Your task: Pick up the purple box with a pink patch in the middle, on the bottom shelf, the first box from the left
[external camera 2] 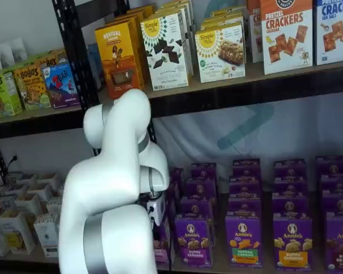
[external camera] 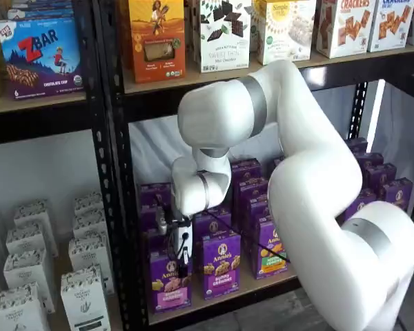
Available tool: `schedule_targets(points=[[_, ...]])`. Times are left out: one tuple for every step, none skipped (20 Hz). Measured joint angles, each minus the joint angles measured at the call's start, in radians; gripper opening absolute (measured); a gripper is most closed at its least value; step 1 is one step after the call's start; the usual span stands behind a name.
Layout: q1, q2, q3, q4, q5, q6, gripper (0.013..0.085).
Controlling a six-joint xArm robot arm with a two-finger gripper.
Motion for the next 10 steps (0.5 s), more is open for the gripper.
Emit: schedule_targets(points=[[0.0, 0.0, 0.0, -0.001, 0.0, 0.001, 0.061], [0.0, 0.0, 0.0, -0.004, 0.0, 0.004, 0.061], [0.0, 0.001, 0.0, -0.007, 0.0, 0.007, 0.061], [0.001, 0.001, 0.0, -0.01, -0.001, 0.01, 0.061], [0.001, 0.002, -0.001, -0.013, -0.002, 0.013, 0.061], [0.002, 0.003, -0.001, -0.017, -0.003, 0.017, 0.061], [0.002, 0.004, -0.002, -0.02, -0.003, 0.02, 0.061], [0.003, 0.005, -0.003, -0.022, -0.002, 0.022, 0.061], [0.003, 0.006, -0.004, -0.024, -0.002, 0.024, 0.061], [0.004, 0.007, -0.004, -0.024, -0.001, 0.025, 0.061]])
